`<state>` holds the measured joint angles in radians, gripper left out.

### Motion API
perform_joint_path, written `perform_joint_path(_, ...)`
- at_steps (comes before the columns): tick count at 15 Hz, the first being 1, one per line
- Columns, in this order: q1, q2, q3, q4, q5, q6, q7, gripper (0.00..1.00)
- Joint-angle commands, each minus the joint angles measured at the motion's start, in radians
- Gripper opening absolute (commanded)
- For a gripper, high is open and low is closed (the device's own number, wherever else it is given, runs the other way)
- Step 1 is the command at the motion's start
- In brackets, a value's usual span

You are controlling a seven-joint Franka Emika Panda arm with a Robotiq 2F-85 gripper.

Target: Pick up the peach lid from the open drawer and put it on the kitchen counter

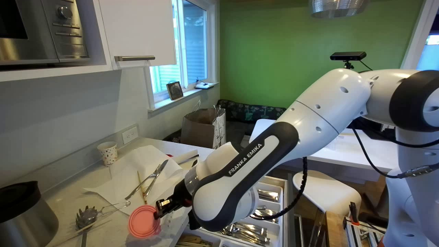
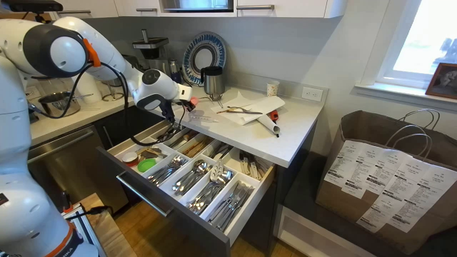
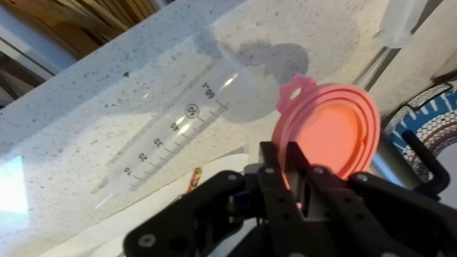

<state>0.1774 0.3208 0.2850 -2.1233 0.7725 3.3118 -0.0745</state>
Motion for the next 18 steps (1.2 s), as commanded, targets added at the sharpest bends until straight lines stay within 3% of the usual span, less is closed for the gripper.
perform_joint_path(1, 0.131, 0.077, -0.135, 0.101, 0.034, -0.029, 0.082, 0.03)
perform_joint_path(10, 0.402, 0.163, -0.437, 0.228, -0.027, -0.199, 0.354, 0.03)
perform_joint_path(11, 0.398, 0.168, -0.427, 0.246, -0.024, -0.213, 0.349, 0.12)
perform_joint_path(12, 0.413, 0.176, -0.436, 0.259, -0.031, -0.211, 0.351, 0.37)
perform_joint_path(14, 0.45, 0.18, -0.471, 0.266, -0.055, -0.213, 0.36, 0.44)
perform_joint_path(18, 0.527, 0.138, -0.551, 0.229, -0.13, -0.27, 0.353, 0.76)
